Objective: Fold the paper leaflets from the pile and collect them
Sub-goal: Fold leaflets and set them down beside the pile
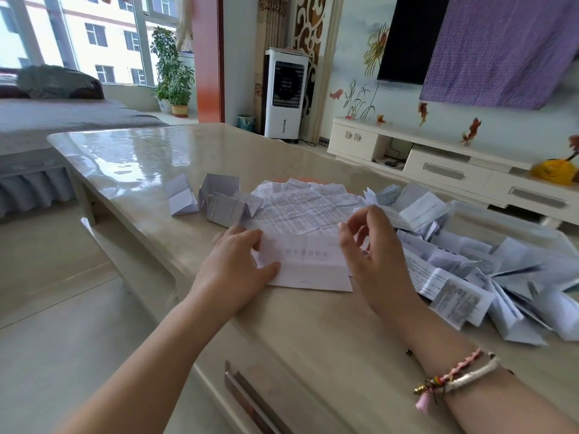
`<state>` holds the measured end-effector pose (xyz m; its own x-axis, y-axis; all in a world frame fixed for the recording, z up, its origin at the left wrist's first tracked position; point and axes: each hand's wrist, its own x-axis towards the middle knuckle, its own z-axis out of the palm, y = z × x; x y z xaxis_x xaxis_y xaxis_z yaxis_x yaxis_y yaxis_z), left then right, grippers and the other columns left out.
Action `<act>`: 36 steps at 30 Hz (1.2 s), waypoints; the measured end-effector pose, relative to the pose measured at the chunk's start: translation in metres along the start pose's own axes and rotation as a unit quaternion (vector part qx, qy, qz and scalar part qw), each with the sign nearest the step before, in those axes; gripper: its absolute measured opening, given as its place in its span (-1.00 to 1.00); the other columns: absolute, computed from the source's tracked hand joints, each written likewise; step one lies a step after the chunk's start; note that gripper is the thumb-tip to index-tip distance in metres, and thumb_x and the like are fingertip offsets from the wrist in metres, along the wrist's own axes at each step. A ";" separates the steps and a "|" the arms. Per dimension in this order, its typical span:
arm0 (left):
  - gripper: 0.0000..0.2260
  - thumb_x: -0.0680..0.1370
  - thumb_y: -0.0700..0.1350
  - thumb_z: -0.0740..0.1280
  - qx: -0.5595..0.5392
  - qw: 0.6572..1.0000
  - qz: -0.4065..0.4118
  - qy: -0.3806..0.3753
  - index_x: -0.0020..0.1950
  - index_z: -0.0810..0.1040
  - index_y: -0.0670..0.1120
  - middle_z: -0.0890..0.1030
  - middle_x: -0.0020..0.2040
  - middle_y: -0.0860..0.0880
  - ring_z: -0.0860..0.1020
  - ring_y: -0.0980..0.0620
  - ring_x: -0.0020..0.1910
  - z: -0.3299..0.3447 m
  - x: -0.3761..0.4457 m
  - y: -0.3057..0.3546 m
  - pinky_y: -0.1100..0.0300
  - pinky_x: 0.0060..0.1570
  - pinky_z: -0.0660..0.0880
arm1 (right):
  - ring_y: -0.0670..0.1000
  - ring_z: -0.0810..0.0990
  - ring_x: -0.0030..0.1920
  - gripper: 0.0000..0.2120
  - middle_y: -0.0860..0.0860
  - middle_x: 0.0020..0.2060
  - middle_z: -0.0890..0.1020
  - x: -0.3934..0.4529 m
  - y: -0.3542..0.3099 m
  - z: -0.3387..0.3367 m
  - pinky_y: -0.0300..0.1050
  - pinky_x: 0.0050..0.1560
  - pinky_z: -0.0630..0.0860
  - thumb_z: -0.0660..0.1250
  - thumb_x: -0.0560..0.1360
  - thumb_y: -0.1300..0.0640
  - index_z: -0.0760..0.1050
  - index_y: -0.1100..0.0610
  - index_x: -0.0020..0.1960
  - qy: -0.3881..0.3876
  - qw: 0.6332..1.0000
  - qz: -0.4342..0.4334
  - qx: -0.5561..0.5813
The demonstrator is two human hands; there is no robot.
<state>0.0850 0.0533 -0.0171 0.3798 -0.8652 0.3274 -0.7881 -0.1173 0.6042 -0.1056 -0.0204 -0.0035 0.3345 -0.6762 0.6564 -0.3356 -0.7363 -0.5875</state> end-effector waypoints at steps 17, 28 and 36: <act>-0.48 0.18 0.49 0.21 0.015 0.989 0.128 -0.071 -0.02 0.57 0.25 0.45 -0.02 0.29 0.40 0.13 0.12 -0.003 -0.005 -0.010 0.11 0.22 0.34 | -0.20 0.49 0.14 -0.63 -0.15 0.08 0.60 -0.006 0.001 0.002 -0.32 0.19 0.37 0.45 0.39 -0.17 0.58 -0.02 0.11 -0.271 0.959 -0.018 -0.082; -0.49 0.30 0.49 0.19 -0.055 0.992 0.107 -0.046 -0.21 0.64 0.10 0.61 -0.24 0.20 0.51 0.22 -0.13 -0.007 0.001 -0.003 0.21 -0.08 0.38 | -0.19 0.63 -0.16 -0.74 -0.18 -0.23 0.66 -0.006 -0.002 0.001 -0.07 -0.11 0.55 0.23 0.53 -0.16 0.60 -0.03 -0.08 -0.191 0.978 -0.039 -0.071; -0.71 0.39 0.03 0.50 -0.053 0.997 0.058 -0.024 0.08 0.59 0.11 0.54 -0.28 0.10 0.50 0.19 -0.23 -0.005 0.000 -0.002 0.36 -0.21 0.37 | -0.14 0.53 -0.11 -0.85 -0.17 -0.26 0.54 -0.004 0.000 0.004 -0.29 -0.03 0.44 0.38 0.49 0.05 0.58 -0.06 0.06 -0.125 0.985 -0.047 -0.106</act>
<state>0.0893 0.0562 -0.0146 0.2640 -0.8926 0.3655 -0.7686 0.0343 0.6388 -0.1031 -0.0173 -0.0083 0.5701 -0.6089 0.5516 -0.4595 -0.7929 -0.4003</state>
